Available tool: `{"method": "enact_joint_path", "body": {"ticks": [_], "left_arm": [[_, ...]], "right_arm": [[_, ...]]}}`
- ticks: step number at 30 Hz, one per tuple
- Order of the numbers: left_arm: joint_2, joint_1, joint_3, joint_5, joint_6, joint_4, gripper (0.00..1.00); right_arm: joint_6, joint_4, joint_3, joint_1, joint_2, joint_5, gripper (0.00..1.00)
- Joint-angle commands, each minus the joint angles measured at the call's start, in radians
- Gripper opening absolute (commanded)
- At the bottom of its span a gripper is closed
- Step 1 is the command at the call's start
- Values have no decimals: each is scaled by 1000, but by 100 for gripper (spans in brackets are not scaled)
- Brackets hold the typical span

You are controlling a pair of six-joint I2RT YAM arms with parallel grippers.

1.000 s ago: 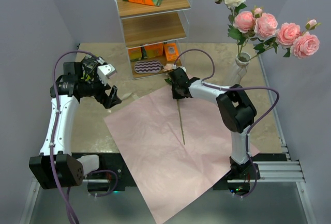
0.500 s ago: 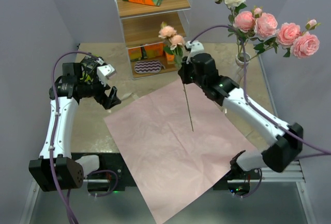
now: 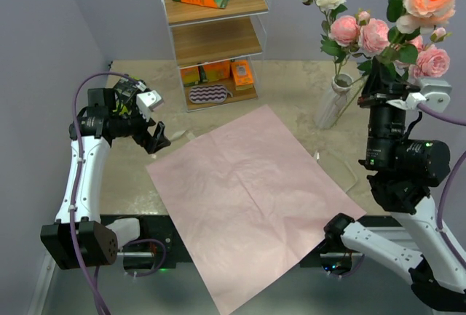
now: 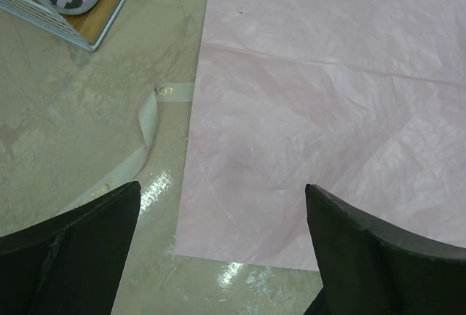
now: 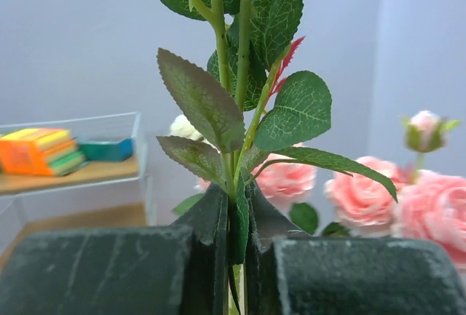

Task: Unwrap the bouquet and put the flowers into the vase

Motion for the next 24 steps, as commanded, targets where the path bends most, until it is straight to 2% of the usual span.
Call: {"method": "enact_joint_path", "body": {"ticks": [1,6,7,10,12,15,18,24], "left_arm": [[-9,7,-1,12,24,11,99],[3,7,-4,13,27,19,99],[8,7,-4,15,28,20,100],[16,7,-4,19,31,25,100],[20,6,-1,21,31,28,99],[31,6,5,18,34,28,99],[34,7,6,8,47,33,99],[57,9,23,-8,66,31,99]], "right_arm": [[-269,280,-48,-4,9,107,0],[-470,492,-32,-4,95,109,0],[-542,594,-32,-4,112,95,0],[-585,699,-6,-34,199,61,0],[-532,756,6,-95,250,40,0],[-391,727,29,-200,287,23,0],[-325,753,32,-269,334,29,0],[-221,805,49,-355,425,46,0]]}}
